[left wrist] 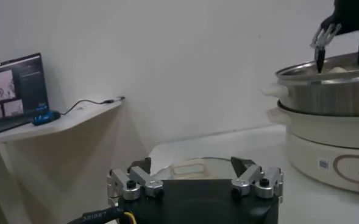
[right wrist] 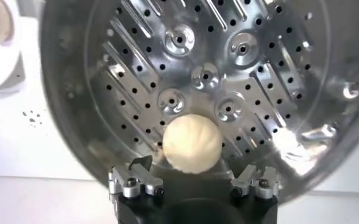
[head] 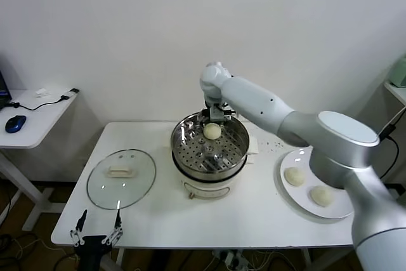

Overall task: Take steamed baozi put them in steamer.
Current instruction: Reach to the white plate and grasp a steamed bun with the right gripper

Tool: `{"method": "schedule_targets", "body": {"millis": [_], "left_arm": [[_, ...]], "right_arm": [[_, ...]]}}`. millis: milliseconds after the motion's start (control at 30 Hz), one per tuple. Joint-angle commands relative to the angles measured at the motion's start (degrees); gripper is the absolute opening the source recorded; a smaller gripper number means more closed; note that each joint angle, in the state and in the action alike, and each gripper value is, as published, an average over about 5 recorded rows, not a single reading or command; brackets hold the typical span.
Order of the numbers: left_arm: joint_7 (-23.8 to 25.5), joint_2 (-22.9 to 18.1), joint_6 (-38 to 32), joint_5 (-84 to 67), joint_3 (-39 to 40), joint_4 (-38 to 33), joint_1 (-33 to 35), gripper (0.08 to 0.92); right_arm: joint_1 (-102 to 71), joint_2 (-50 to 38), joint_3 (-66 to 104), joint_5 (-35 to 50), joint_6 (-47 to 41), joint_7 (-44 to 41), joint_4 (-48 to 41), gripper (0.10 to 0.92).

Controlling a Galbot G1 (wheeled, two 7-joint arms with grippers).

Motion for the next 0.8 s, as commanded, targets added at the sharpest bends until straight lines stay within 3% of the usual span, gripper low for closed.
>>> {"method": "schedule_targets", "body": {"millis": [33,133,333,467,800], "left_arm": [[0.02,0.11,0.07,0.02,0.07,-0.40,0.17,0.823],[0.05,0.15,0.06,0.13,0.32,-0.71,0.29,0.823],[0.10,0.26,0.18,0.27,0.69,-0.67,-0.06,0.823],[0.13,0.34,0.36,0.33,0.69,-0.76,-0.23,0.823],[0.15,0.60,0.48,0.39,0.41,-0.65,0.08,0.823]], "right_arm": [[11.61,-11.95,-10.90,28.99,-19.94,-0.99,7.99,0.823],[16.83,-19.76,-21.08,46.80,-36.05,2.89,11.00,0.823],[17.78,-31.25,-25.49,58.50,-54.66,3.64,16.02,0.823],[14.59,-36.97,-25.14,58.86,-57.71,2.79,16.17,0.823],[-3.05,-45.26,-13.11,50.22,-59.96,-0.71,14.63,0.823]]}}
